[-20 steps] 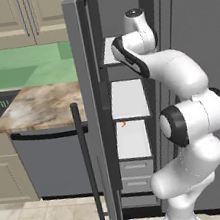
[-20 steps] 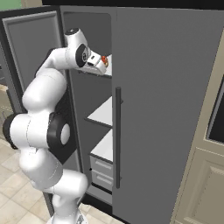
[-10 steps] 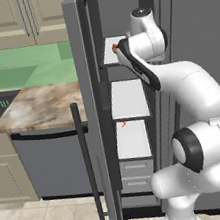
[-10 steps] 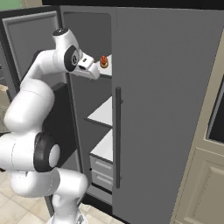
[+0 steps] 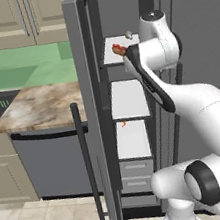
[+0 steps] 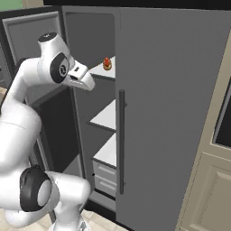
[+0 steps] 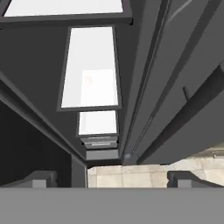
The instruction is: Store the hot dog in the freezer for long-term storage. Close the freezer door after placing the cooked food.
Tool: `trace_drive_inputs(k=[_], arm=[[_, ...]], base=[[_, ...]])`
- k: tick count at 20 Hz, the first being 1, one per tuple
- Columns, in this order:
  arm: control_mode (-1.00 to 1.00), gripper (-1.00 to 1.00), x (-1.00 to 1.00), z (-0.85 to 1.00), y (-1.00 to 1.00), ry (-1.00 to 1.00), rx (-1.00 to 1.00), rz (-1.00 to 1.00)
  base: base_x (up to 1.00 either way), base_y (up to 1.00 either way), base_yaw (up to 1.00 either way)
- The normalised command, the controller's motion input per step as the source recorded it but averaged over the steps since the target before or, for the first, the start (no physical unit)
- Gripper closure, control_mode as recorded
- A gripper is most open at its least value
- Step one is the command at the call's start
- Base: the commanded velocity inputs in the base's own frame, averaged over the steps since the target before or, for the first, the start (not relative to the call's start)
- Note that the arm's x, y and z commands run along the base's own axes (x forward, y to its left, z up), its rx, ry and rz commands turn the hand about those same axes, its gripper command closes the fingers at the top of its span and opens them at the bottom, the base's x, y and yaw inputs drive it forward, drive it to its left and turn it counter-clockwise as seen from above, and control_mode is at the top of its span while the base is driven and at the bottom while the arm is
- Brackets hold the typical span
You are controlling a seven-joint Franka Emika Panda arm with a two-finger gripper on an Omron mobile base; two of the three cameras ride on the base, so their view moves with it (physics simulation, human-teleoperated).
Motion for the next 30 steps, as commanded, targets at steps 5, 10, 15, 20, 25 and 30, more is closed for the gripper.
trace_drive_inputs(k=[5, 10, 15, 20, 25, 30], arm=[[-1.00, -1.00, -0.85, 0.00, 0.00, 0.00, 0.02, 0.00], [-1.00, -1.00, -0.57, 0.00, 0.00, 0.07, 0.07, 0.00], [-1.00, -1.00, -0.06, -0.05, 0.00, 0.21, 0.00, 0.00], [-1.00, -1.00, 0.00, -0.11, 0.00, 0.35, 0.00, 0.00], [-1.00, -1.00, -0.05, -0.38, 0.00, 0.31, 0.00, 0.00], [-1.00, -1.00, -0.36, -0.41, -0.01, 0.15, 0.00, 0.00]], base=[[0.00, 0.00, 0.00], [0.00, 0.00, 0.00], [0.00, 0.00, 0.00], [0.00, 0.00, 0.00], [0.00, 0.00, 0.00], [0.00, 0.00, 0.00]])
